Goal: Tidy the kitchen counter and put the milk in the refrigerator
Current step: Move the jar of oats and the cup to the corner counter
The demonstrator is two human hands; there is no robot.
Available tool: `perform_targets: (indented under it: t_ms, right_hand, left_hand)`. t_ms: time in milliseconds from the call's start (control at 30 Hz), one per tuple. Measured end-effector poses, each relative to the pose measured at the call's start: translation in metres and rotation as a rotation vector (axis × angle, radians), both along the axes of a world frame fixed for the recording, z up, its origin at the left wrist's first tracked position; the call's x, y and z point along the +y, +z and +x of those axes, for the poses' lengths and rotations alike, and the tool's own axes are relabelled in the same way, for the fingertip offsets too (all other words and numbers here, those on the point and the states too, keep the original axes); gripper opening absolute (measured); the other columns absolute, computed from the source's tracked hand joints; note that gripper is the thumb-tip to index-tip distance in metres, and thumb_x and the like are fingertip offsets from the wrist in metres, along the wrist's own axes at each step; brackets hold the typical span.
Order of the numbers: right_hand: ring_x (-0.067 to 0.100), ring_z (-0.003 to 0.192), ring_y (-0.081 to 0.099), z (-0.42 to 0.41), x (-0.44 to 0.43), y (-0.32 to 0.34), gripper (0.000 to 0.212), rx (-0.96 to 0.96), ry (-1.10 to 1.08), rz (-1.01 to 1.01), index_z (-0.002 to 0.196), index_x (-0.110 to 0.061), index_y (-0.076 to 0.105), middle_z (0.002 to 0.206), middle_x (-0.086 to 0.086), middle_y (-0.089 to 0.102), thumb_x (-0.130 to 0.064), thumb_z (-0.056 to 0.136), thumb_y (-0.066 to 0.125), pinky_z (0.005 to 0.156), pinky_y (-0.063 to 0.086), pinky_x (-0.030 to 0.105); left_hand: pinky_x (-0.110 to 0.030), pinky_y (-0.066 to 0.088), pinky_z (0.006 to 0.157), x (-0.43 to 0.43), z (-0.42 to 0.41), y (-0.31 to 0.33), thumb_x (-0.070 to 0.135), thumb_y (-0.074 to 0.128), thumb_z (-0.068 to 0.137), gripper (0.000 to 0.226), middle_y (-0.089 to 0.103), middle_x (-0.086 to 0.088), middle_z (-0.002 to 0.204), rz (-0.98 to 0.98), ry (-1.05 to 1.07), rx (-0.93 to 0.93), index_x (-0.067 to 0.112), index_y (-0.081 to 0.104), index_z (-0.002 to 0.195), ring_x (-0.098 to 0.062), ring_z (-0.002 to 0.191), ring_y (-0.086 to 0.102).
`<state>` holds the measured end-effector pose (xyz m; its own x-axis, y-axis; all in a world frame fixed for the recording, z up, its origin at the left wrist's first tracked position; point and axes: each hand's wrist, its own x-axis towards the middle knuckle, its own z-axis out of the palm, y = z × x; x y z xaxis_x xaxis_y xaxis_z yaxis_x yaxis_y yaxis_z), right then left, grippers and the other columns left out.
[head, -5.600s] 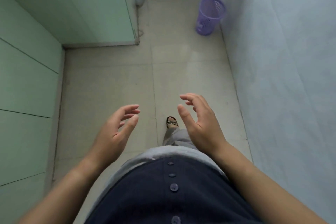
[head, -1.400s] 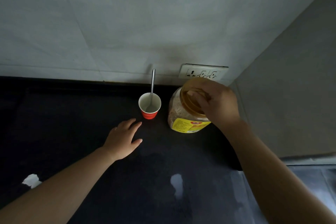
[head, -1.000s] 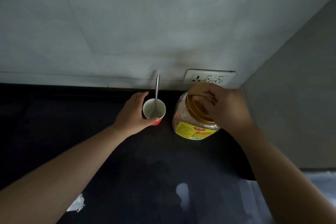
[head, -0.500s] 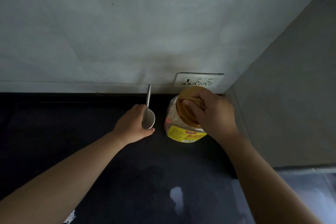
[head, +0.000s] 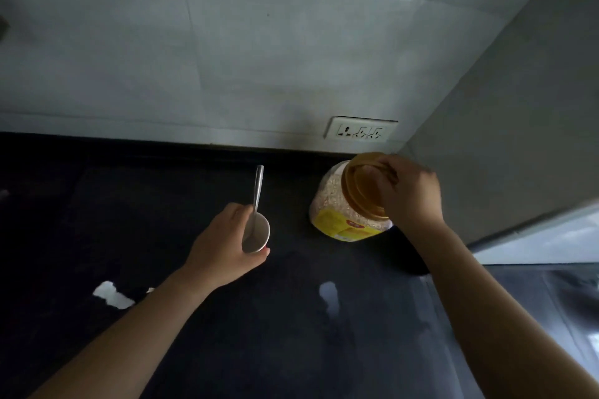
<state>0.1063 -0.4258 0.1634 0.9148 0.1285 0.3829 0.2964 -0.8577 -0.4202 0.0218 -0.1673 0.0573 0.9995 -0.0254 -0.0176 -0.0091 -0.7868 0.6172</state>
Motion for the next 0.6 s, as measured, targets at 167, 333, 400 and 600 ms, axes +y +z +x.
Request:
perform_targets:
  t_ms: [167,333,400,600]
  right_hand:
    - [0.018,0.062,0.058,-0.049,0.002,0.029,0.014,-0.051,0.030,-0.052,0.088,-0.017,0.069,0.075,0.002,0.069,-0.028,0.080,0.064,0.055,0.038,0.021]
    - [-0.011,0.062,0.054,-0.119,-0.002,0.023,0.008,0.096,0.109,0.032,0.087,-0.027,0.068,0.063,-0.034,0.048,-0.021,0.082,0.069,0.053,0.038,0.005]
    - [-0.015,0.065,0.054,-0.147,-0.005,0.023,0.012,0.119,0.128,0.059,0.087,-0.031,0.067,0.063,-0.036,0.046,-0.020,0.082,0.068,0.054,0.038,0.004]
    - [-0.020,0.065,0.052,-0.240,-0.032,0.017,0.024,0.126,0.117,0.152,0.077,-0.040,0.058,0.053,-0.032,0.051,-0.019,0.079,0.071,0.056,0.036,0.001]
  left_hand:
    - [-0.021,0.043,0.073,-0.009,-0.020,0.018,0.043,0.074,0.070,0.068,0.043,0.011,0.122,-0.116,0.002,-0.026,0.023,0.043,0.127,-0.006,0.099,0.049]
    - [-0.019,0.039,0.074,-0.019,-0.067,0.028,0.043,0.075,0.069,0.071,0.044,0.009,0.121,-0.152,-0.005,-0.027,0.022,0.044,0.128,-0.006,0.102,0.048]
    - [-0.014,0.036,0.071,-0.025,-0.090,0.033,0.041,0.074,0.069,0.063,0.043,0.011,0.116,-0.168,0.000,-0.036,0.024,0.046,0.122,-0.004,0.099,0.047]
    - [-0.008,0.033,0.070,-0.065,-0.180,0.041,0.039,0.074,0.067,0.054,0.042,0.015,0.109,-0.209,0.014,-0.039,0.030,0.048,0.113,0.003,0.093,0.046]
